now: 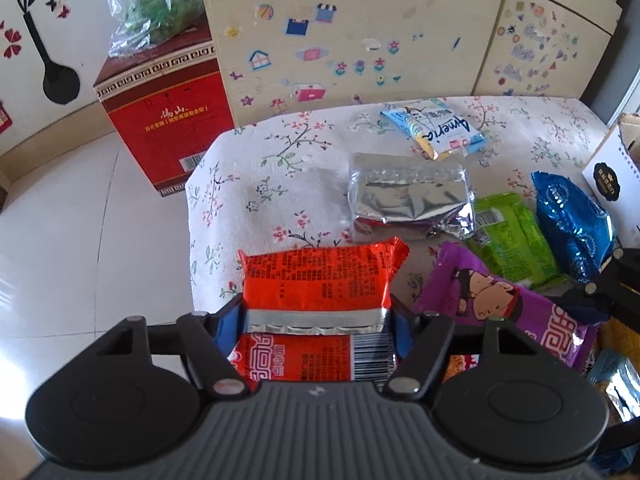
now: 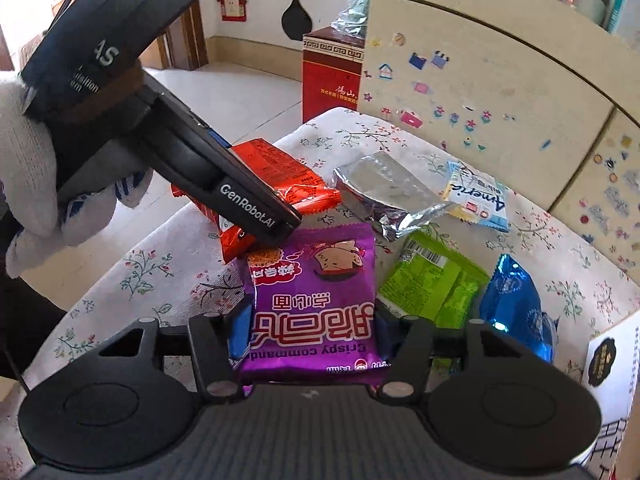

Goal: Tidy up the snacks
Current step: 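Lift both held packets and carry them toward the cardboard box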

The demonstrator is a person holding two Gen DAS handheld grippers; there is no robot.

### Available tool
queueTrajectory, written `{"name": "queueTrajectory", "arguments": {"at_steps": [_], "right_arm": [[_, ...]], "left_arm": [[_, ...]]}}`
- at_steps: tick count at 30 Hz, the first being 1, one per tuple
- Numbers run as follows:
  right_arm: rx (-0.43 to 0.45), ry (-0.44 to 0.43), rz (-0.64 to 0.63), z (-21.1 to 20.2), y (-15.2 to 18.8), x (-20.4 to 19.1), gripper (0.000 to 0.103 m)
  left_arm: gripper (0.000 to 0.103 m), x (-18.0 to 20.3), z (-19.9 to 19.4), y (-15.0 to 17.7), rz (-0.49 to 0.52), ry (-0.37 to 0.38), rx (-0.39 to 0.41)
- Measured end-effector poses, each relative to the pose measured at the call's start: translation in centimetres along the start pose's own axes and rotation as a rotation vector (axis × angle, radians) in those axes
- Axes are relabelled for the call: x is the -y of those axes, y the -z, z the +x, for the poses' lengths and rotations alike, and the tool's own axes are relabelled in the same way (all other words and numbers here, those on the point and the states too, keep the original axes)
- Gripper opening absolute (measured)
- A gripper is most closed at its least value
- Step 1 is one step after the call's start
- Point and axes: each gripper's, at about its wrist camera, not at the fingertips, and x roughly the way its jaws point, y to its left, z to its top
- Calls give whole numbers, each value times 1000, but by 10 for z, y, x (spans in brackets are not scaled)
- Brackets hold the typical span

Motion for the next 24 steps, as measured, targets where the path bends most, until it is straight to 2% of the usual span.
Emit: {"name": "queueTrajectory", "arguments": {"at_steps": [7, 20, 24], "right_arm": [[22, 0, 75, -16, 4, 7, 64], [88, 78, 160, -64, 17, 11, 64], [113, 108, 212, -79, 23, 18, 64]], "left_arm": [[70, 3, -14, -1, -16, 11, 29], [70, 11, -44, -5, -52, 17, 108], [70, 19, -52, -4, -25, 13, 138]]}}
